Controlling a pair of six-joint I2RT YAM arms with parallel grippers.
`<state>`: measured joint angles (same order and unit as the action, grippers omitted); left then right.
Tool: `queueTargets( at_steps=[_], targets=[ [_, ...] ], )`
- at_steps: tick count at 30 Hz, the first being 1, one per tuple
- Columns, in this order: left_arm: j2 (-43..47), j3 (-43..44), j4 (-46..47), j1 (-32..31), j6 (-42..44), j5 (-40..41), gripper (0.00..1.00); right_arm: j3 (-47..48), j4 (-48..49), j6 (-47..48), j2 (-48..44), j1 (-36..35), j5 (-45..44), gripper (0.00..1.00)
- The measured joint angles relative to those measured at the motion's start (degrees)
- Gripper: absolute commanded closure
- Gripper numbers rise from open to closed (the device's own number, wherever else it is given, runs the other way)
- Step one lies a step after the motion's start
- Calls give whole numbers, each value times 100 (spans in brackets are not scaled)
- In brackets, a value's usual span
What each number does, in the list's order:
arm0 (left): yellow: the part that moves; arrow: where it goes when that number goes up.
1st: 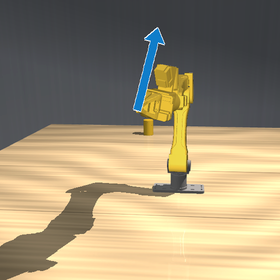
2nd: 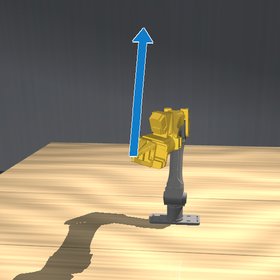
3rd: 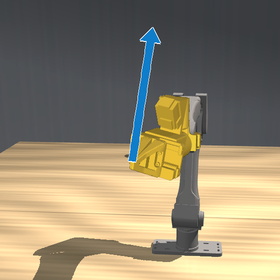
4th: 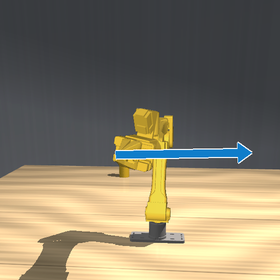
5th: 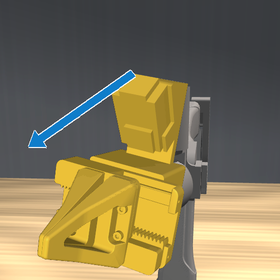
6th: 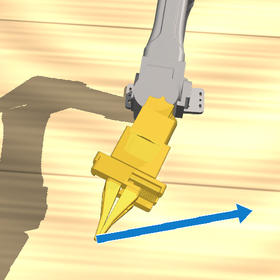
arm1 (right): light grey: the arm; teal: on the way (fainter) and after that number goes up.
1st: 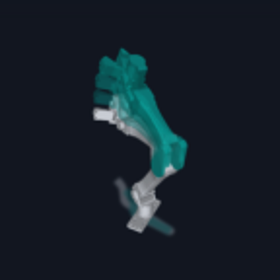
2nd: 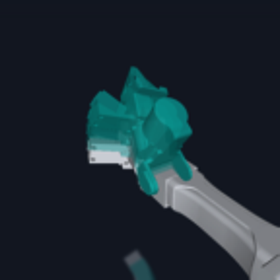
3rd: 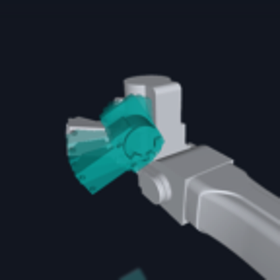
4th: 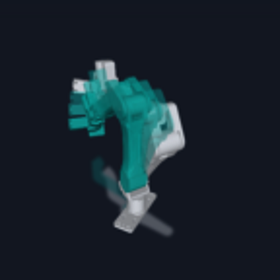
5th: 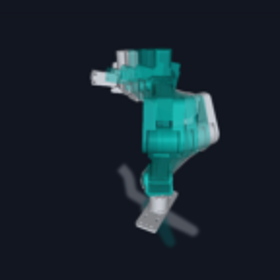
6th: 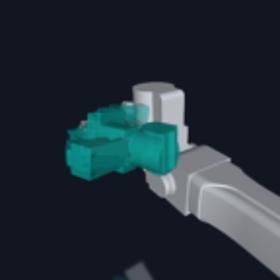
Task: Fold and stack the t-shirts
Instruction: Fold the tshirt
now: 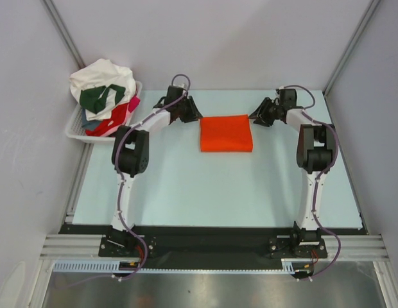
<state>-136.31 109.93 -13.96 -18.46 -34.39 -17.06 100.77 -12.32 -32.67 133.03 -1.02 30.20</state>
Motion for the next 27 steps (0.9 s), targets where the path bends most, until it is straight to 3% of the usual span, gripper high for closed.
queueTargets(
  at_steps=[3, 11, 20, 27],
  targets=[
    [678, -557, -11, -31, 96, 120, 64, -271, -125, 157, -490, -50, -74, 58],
    [2238, -2079, 756, -236, 35, -236, 67, -1357, 280, 267, -1773, -387, 470, 88],
    [2044, -2673, 1460, -732, -273, -975, 70, -2065, 955, 4, -1386, -789, 1528, 93],
    [1532, -2970, 1882, -671, -424, -1237, 75, -2422, 1998, -723, -603, -638, 2184, 99]
  ],
)
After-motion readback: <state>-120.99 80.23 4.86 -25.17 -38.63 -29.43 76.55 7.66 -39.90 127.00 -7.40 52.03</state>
